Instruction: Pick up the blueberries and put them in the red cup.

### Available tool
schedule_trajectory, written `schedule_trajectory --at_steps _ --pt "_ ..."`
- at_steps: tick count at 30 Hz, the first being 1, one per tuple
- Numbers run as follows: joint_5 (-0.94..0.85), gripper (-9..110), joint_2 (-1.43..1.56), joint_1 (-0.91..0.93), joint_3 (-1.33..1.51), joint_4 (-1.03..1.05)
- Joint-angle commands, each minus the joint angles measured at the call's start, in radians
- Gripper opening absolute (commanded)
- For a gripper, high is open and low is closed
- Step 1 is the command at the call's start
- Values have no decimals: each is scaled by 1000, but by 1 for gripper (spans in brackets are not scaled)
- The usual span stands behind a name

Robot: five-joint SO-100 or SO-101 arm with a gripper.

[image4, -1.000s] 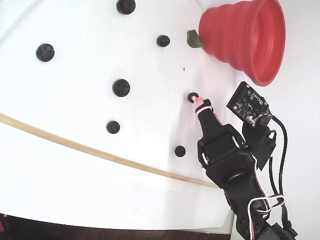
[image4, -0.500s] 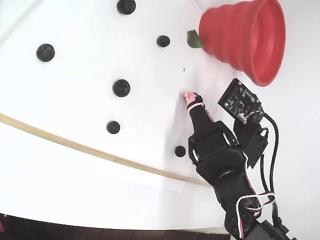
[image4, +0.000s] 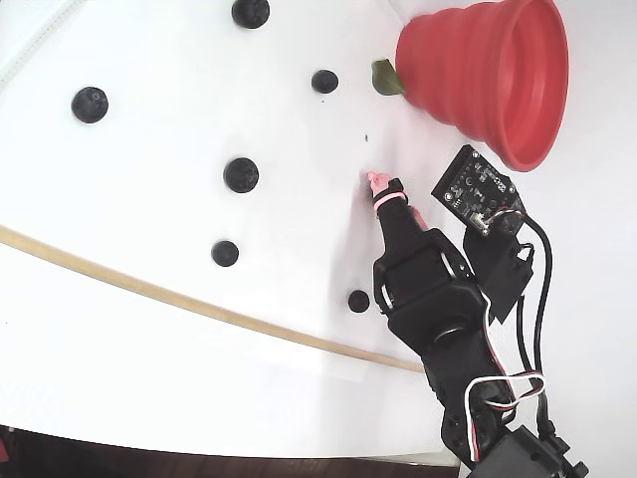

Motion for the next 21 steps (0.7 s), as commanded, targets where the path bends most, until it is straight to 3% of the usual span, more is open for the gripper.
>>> schedule_trajectory --at_steps 1,21 --pt "-6 21 21 5 -74 -38" --pt "-12 20 -43 12 -124 -57"
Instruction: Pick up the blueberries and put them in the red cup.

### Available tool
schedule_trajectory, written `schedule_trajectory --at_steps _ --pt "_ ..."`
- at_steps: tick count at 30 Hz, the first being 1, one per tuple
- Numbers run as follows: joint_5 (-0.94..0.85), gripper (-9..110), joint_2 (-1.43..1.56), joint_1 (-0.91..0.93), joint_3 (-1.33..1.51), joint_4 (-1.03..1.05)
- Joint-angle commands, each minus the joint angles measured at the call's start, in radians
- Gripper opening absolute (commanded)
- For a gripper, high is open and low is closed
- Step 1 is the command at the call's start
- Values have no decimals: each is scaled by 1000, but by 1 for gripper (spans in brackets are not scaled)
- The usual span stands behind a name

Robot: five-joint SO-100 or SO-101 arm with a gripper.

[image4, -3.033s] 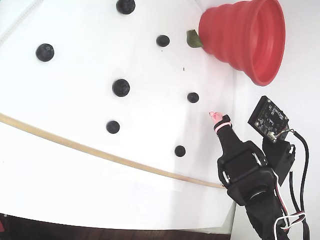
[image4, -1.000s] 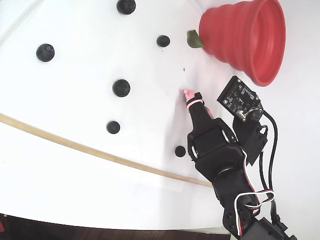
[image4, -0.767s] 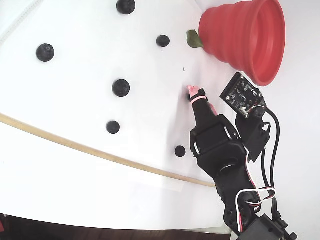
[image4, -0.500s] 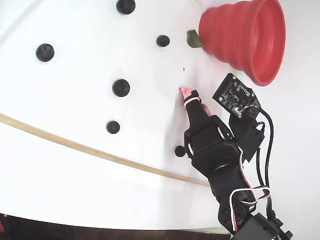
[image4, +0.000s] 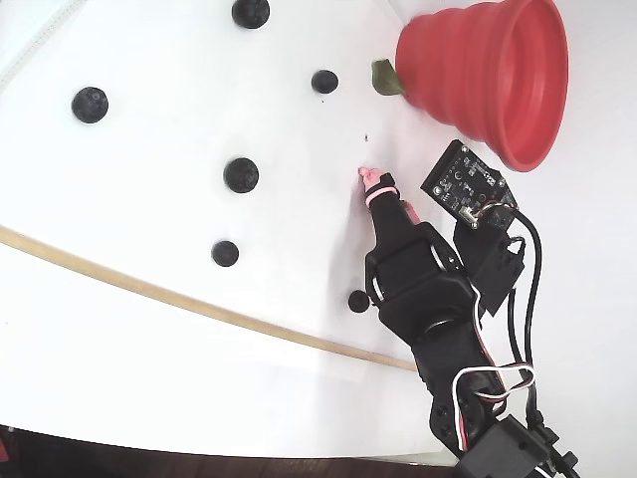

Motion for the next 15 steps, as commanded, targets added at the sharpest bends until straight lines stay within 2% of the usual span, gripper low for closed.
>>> schedule_trajectory --at_steps 1,15 --pt "-9 20 25 12 -67 -34" --pt "-15 17 2 12 -75 -34"
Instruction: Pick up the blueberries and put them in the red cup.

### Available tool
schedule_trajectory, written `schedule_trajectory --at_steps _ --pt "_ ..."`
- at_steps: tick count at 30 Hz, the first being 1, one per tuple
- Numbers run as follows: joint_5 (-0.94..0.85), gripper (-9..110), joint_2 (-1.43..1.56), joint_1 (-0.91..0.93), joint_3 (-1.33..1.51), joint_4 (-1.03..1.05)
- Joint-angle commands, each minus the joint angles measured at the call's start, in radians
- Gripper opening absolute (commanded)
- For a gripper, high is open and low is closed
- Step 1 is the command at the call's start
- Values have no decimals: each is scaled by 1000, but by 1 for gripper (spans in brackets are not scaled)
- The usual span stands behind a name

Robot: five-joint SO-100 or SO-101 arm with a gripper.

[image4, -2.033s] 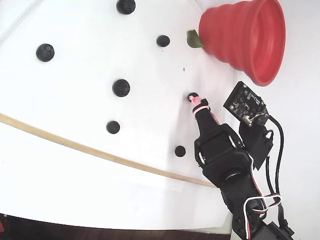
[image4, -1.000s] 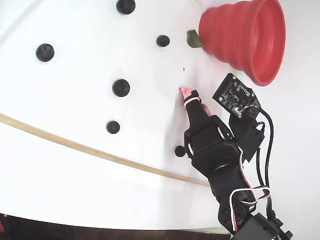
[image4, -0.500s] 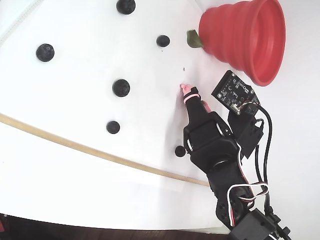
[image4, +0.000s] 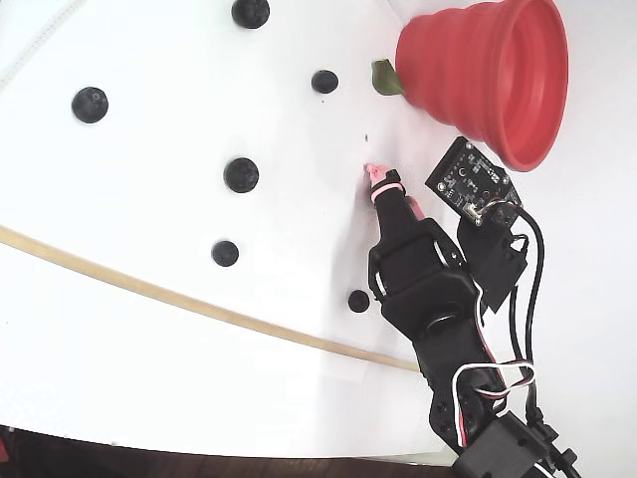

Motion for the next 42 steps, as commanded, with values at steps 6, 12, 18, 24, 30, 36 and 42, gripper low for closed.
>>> schedule_trajectory --at_steps 6,12,18,24,30,36,42 --pt "-8 18 -5 12 -54 -28" --pt "-5 15 -6 11 -44 -28" --pt "-12 13 -6 11 -35 -28" --pt "-17 12 6 11 -26 -25" --pt "-23 11 55 9 12 -15" --pt "-28 11 103 11 40 5" --pt "-29 11 160 11 80 20"
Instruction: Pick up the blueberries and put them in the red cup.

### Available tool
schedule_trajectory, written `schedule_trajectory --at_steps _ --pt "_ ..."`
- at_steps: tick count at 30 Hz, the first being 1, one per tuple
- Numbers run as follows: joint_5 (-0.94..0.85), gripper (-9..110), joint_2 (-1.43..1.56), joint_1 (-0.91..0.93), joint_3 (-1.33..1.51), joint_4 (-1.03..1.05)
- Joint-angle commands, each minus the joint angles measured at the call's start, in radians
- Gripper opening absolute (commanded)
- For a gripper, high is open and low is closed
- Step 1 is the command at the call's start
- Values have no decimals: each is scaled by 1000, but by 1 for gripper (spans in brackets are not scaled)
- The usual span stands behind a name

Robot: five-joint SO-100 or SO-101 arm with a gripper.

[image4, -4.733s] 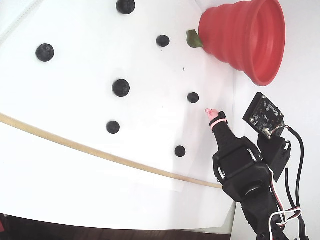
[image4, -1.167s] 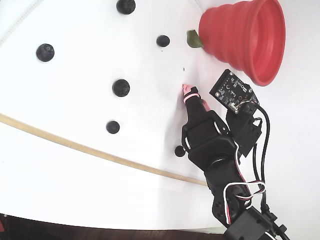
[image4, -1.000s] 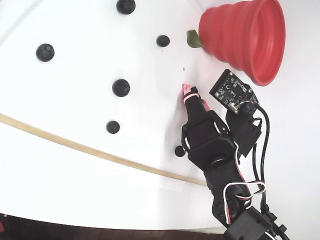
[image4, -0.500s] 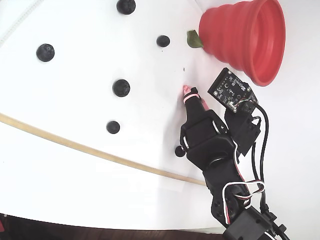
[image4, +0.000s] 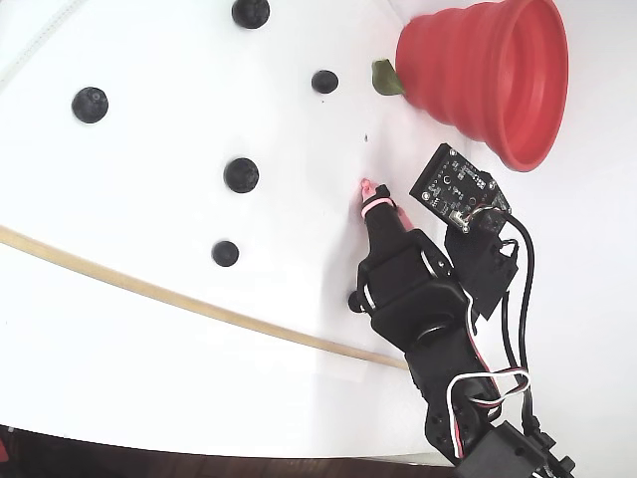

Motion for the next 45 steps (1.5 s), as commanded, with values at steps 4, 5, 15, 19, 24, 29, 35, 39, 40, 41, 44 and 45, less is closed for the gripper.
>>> schedule_trajectory --at_steps 4,5,15,19,24,29,35,39,40,41,44,45 --pt "-9 11 163 9 37 9" --pt "-11 11 172 9 44 11" --pt "-18 11 270 0 101 41" --pt "-23 11 299 -2 117 55" --pt "-28 11 331 -8 130 69" --pt "-31 11 377 -15 143 97" --pt "-35 11 442 -21 155 141" --pt "-38 11 483 -28 163 166" --pt "-38 11 495 -29 166 173" --pt "-40 11 506 -31 169 179" --pt "-46 11 537 -37 176 198" --pt "-49 11 546 -38 179 204"
